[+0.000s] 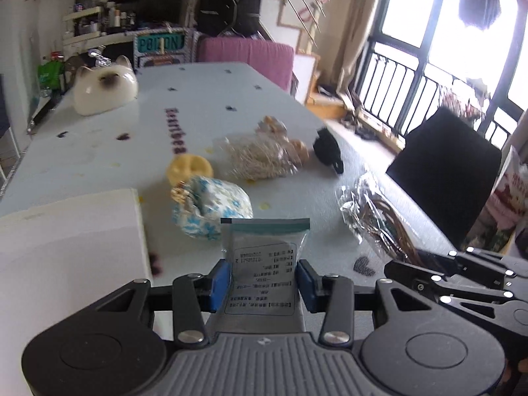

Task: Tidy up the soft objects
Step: 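Close the left gripper on the white sachet while the right gripper grasps the tan cord bag, then carry both bags into the white box and open both grippers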

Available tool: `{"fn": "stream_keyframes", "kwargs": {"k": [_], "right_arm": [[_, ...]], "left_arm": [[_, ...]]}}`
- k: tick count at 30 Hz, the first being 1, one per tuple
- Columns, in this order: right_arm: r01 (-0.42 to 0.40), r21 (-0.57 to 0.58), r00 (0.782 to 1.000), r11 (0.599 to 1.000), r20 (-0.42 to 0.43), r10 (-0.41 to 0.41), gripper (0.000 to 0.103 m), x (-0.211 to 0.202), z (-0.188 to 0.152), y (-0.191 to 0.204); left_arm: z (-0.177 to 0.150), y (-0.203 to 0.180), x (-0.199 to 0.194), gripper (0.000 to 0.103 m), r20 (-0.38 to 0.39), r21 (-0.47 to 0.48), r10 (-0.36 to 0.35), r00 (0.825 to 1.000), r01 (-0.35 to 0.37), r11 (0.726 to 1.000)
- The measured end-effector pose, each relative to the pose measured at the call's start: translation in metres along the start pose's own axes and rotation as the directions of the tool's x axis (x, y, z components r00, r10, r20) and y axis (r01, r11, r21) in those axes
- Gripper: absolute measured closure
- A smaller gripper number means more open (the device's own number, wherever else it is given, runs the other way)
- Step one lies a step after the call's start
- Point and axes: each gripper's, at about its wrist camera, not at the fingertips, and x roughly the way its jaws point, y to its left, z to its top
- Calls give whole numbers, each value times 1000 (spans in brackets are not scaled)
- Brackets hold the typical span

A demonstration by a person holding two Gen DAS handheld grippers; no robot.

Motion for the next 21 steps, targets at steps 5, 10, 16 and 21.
{"fn": "stream_keyframes", "kwargs": {"k": [5, 10, 16, 21], "right_arm": [[-51, 32, 998, 998, 33, 50, 69, -9, 6, 22], [-124, 64, 992, 990, 38, 121, 69, -10, 10, 55], [-199, 135, 979, 971, -7, 202, 69, -2, 9, 98], [-213, 179, 969, 960, -86, 231, 69, 5, 4, 137]], "left_arm": [[-6, 18, -42, 57, 65, -44, 27, 998, -24, 999], [-22, 39, -76, 57, 89, -79, 101, 991, -94, 992], [-43, 70, -104, 57, 75, -139, 166, 983, -155, 978], [-57, 98, -119, 57, 42, -187, 211, 977, -200, 962]]}}
